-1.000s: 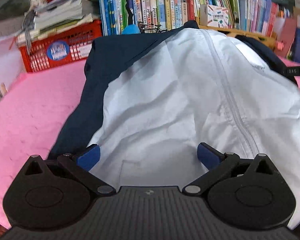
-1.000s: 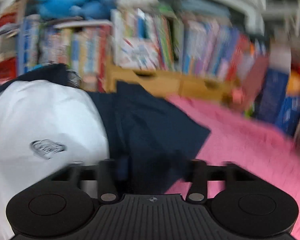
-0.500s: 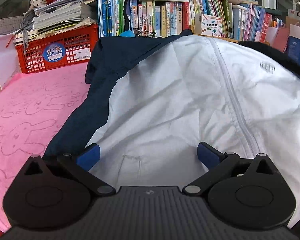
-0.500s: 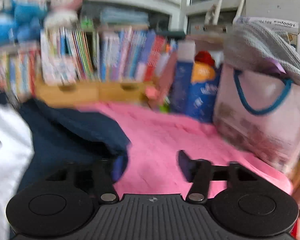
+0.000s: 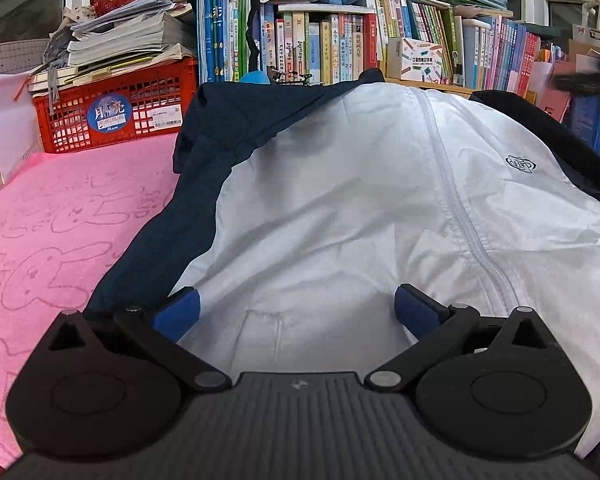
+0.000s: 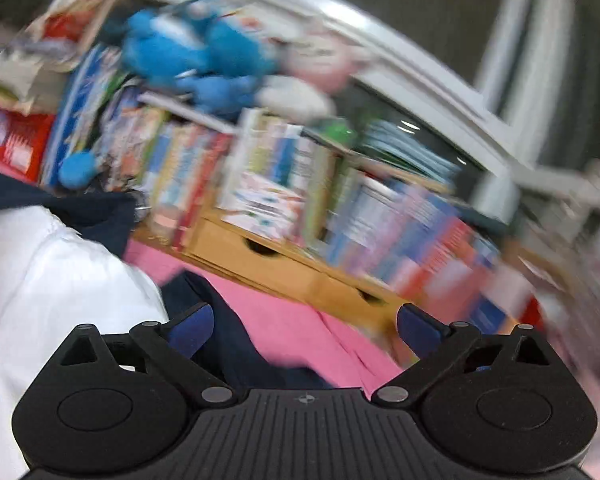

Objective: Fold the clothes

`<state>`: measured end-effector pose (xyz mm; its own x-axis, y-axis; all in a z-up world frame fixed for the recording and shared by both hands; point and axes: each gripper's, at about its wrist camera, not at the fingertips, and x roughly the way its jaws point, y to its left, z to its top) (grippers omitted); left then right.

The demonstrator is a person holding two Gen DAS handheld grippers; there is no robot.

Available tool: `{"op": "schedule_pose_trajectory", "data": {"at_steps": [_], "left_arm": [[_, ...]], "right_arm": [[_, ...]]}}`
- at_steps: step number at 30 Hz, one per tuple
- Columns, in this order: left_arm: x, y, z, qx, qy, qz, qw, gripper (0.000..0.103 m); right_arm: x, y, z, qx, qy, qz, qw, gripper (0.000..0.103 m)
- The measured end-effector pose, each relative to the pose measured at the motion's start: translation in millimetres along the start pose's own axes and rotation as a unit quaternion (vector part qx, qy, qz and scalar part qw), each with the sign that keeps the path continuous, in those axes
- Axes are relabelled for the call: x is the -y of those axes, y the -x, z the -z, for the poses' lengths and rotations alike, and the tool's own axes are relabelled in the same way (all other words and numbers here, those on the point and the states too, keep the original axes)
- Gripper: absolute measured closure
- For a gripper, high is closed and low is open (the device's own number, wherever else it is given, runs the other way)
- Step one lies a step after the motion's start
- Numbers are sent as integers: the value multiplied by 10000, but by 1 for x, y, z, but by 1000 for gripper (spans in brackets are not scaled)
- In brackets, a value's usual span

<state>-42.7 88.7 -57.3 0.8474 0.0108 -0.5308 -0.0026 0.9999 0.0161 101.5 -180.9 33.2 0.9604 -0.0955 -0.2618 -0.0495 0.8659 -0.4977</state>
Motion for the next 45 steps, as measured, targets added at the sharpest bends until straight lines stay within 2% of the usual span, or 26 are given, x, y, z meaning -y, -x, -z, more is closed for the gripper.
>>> {"op": "schedule_pose_trajectory", "data": {"at_steps": [2, 5, 6, 7, 8, 9, 12, 14, 15, 16, 18, 20, 22, 26, 27, 28, 29, 30, 31, 33, 34, 35, 37, 41, 43, 45], "left_arm": [[0, 0, 0, -3, -2, 13, 10000, 0], [-1, 0, 0, 16, -5, 28, 10000, 0], [-1, 0, 0, 22, -4, 33, 10000, 0], [-1, 0, 0, 26, -3, 38, 10000, 0], [-1, 1, 0, 31, -5, 42, 10000, 0], [-1, 1, 0, 37, -8, 49, 10000, 0], [-2, 0, -1, 41, -26, 79, 10000, 0], [-2, 0, -2, 39, -28, 79, 10000, 0], [-2, 1, -2, 37, -27, 80, 10000, 0], [-2, 1, -2, 35, -26, 81, 10000, 0], [-2, 1, -2, 37, -27, 82, 10000, 0], [-2, 1, -2, 36, -29, 82, 10000, 0], [-2, 2, -2, 27, -28, 78, 10000, 0], [-1, 2, -5, -35, -18, 48, 10000, 0], [-1, 2, -5, -50, -15, 40, 10000, 0], [-1, 2, -5, -64, -13, 32, 10000, 0], [-1, 2, -6, -77, -8, 21, 10000, 0], [-1, 2, -6, -89, -3, 9, 10000, 0], [0, 2, -6, -102, 2, -4, 9999, 0], [1, 2, -7, -122, 11, -29, 9999, 0], [1, 2, -7, -128, 13, -40, 9999, 0], [1, 2, -7, -134, 13, -48, 9999, 0], [1, 3, -8, -163, 13, -52, 9999, 0], [3, 3, -8, -167, 35, -96, 9998, 0], [4, 4, -8, -161, 53, -134, 9998, 0], [4, 6, -8, -174, 56, -151, 9997, 0]], "right_arm": [[-31, -43, -17, -319, 721, -127, 9968, 12], [-77, -107, -26, -1031, 2041, 49, 9735, 29], [-84, -125, -26, -1443, 2125, -151, 9663, 53], [-86, -141, -26, -1897, 2001, -467, 9601, 83], [-86, -151, -27, -2224, 1804, -712, 9555, 96], [-83, -153, -30, -2297, 1564, -781, 9574, 98], [-48, -135, -49, -1584, 968, -249, 9823, 98], [4, -109, -62, -938, -54, 472, 9945, 98], [33, -94, -65, -610, -601, 853, 9927, 97], [63, -76, -62, -339, -1143, 1232, 9852, 97], [118, -50, -43, -275, -1742, 1638, 9706, 97], [155, -42, -9, -704, -1923, 1750, 9630, 95], [177, -42, 37, -1363, -2025, 1748, 9539, 93], [180, -45, 129, -2601, -2231, 1517, 9271, 84], [173, -42, 147, -2834, -2232, 1424, 9217, 74], [166, -39, 161, -3012, -2208, 1342, 9179, 56], [159, -35, 170, -3099, -2125, 1336, 9170, 46], [151, -29, 174, -3120, -1987, 1443, 9178, 28], [143, -23, 174, -3091, -1799, 1634, 9195, 18], [126, -5, 168, -2981, -1363, 2106, 9210, 10], [116, 5, 163, -2874, -1192, 2282, 9226, 1], [105, 15, 156, -2741, -1096, 2326, 9267, 0], [86, 29, 138, -2467, -1042, 2087, 9406, 0], [38, 50, 89, -1705, -1194, 847, 9744, 0], [11, 60, 65, -1281, -1442, -37, 9812, 0], [-17, 70, 43, -897, -1631, -903, 9784, 0]]}}
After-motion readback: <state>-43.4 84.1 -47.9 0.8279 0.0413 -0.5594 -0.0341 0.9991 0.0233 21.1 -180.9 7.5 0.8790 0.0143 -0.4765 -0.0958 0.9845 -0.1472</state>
